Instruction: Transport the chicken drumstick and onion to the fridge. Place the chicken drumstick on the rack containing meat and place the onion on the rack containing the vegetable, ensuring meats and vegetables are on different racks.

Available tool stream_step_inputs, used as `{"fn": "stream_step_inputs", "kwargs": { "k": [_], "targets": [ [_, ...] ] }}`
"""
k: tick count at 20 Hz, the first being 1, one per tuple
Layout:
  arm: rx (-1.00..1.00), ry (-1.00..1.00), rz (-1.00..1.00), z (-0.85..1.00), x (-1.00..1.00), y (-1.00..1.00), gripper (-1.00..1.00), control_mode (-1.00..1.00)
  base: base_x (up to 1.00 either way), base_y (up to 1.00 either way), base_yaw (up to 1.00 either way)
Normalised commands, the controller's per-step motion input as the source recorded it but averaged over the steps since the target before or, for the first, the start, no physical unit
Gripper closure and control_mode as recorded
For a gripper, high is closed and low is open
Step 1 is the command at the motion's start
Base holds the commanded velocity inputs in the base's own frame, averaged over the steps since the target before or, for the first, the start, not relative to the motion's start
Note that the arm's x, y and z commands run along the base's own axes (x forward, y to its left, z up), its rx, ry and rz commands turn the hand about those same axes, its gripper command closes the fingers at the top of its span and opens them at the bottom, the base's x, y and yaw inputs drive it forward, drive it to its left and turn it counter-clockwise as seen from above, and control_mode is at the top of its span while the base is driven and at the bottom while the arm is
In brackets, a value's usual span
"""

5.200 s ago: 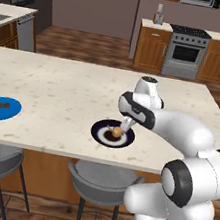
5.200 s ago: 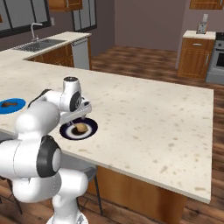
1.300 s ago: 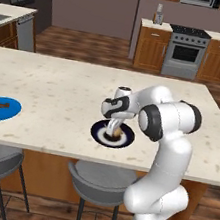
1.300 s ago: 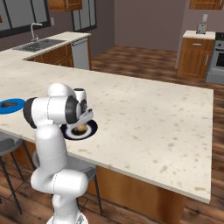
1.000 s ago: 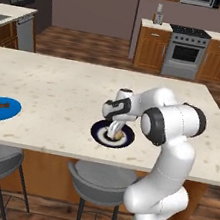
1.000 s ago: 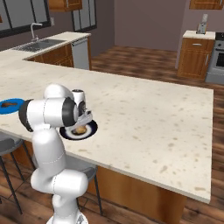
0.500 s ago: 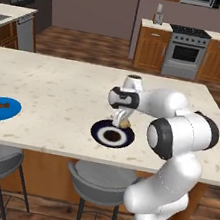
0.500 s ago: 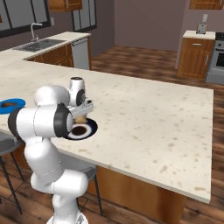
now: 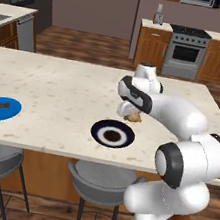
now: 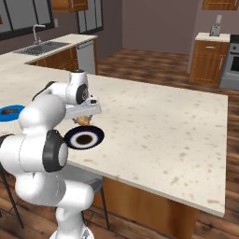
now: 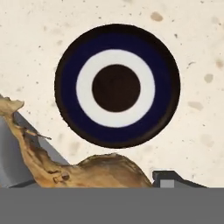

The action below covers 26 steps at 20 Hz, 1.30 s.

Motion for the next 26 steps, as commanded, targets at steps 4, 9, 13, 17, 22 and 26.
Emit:
{"fn": "stream_step_inputs", "kwargs": {
  "k": [4, 9, 13, 17, 22, 26],
  "targets": [
    [0.01, -0.04, -0.43, 0.7, -0.69, -0.29, 1.0, -1.0, 0.0, 0.0, 0.0],
    [0.01, -0.17, -0.19, 0.62, -0.84, -0.09, 1.0, -1.0, 0.0, 0.0, 0.0],
    [0.03, -0.33, 0.0, 0.58, -1.0, -0.03, 1.0, -1.0, 0.0, 0.0, 0.0],
    [0.04, -0.38, 0.0, 0.58, -1.0, -0.09, 1.0, -1.0, 0.0, 0.0, 0.0],
    [0.05, -0.28, -0.05, 0.55, -0.96, -0.17, 1.0, -1.0, 0.0, 0.0, 0.0],
    [0.09, -0.18, -0.09, 0.64, -0.75, -0.28, 1.0, -1.0, 0.0, 0.0, 0.0]
  ]
}}
